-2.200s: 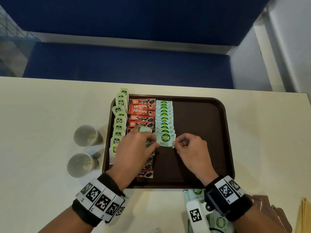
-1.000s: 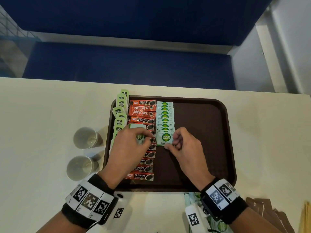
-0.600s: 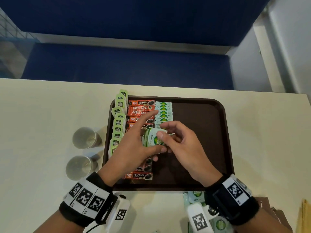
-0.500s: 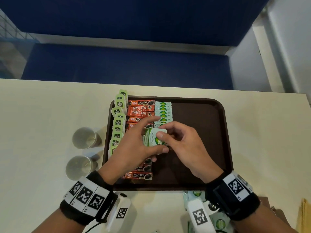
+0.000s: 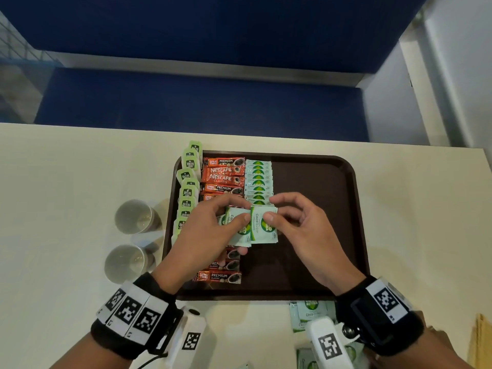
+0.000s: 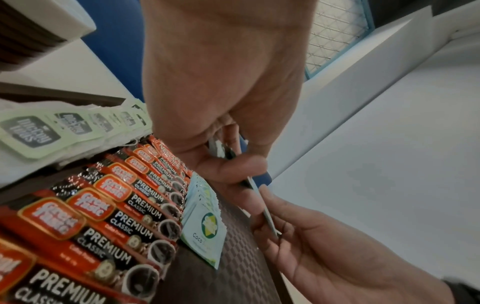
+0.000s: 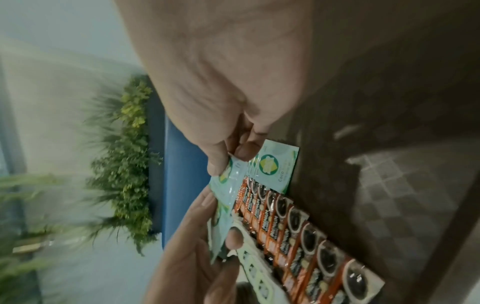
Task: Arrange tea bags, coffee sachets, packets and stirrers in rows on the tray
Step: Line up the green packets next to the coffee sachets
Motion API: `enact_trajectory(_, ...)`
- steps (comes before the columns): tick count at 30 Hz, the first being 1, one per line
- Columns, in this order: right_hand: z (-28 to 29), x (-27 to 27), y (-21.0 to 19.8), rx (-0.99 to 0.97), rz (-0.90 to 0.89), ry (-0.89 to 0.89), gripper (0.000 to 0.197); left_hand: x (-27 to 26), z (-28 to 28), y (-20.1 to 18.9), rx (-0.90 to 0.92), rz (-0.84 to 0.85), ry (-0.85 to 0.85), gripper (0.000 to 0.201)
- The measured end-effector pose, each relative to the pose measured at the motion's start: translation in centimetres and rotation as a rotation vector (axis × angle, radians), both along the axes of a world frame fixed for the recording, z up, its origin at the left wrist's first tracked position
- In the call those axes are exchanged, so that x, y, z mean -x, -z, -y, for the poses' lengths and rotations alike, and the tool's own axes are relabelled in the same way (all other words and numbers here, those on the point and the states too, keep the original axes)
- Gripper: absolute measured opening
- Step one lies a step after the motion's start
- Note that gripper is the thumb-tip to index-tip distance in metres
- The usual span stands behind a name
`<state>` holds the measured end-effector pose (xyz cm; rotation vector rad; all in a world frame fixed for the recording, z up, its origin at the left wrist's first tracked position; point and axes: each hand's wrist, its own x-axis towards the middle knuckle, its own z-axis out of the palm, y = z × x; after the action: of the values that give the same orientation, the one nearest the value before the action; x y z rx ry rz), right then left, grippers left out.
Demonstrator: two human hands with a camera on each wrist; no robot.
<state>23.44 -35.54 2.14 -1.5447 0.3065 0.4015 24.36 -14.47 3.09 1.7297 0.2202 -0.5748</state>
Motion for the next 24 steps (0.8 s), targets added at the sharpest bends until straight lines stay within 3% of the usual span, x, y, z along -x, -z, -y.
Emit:
enact_trajectory(3,0.2,0.2,0.3,0.149,0.090,-0.089,0.031,0.1,0.2,-0.2,-0.042,-0.008,0.068,0.012)
enact_trajectory(7,0.4,0.2,0.4,0.132,0.038,-0.085,0.036,0.2,0.2,0.2,-0.077,0.063,0.046,0.012)
enact_trajectory(10,0.5,0.8,0.8,0.069,-0.070,-0.122,0.025,0.3,0.1,0.6,-0.096,0.068,-0.020,0.011)
enact_trajectory(12,1.0,1.1,1.5,0.074,-0.091,-0.130,0.016,0.4,0.0,0.9,-0.189,0.072,0.034,0.011)
enact_trajectory(14,1.7,1.3,2.2,0.172,-0.053,-0.135,0.012,0.6,-0.2,1.3,-0.288,0.081,0.082,0.009)
enact_trajectory(18,2.3,0.9,3.4,0.505,0.092,-0.220,0.014,1.1,-0.5,1.5,-0.319,0.075,0.098,0.004)
enact_trajectory(21,1.9,0.7,4.1,0.552,0.142,-0.169,0.018,1.5,-0.1,1.5,-0.303,0.039,0.229,0.010)
enact_trajectory(24,1.5,0.3,4.7,0.560,0.180,-0.117,0.025,2.0,0.8,1.7,-0.341,-0.006,0.457,0.034)
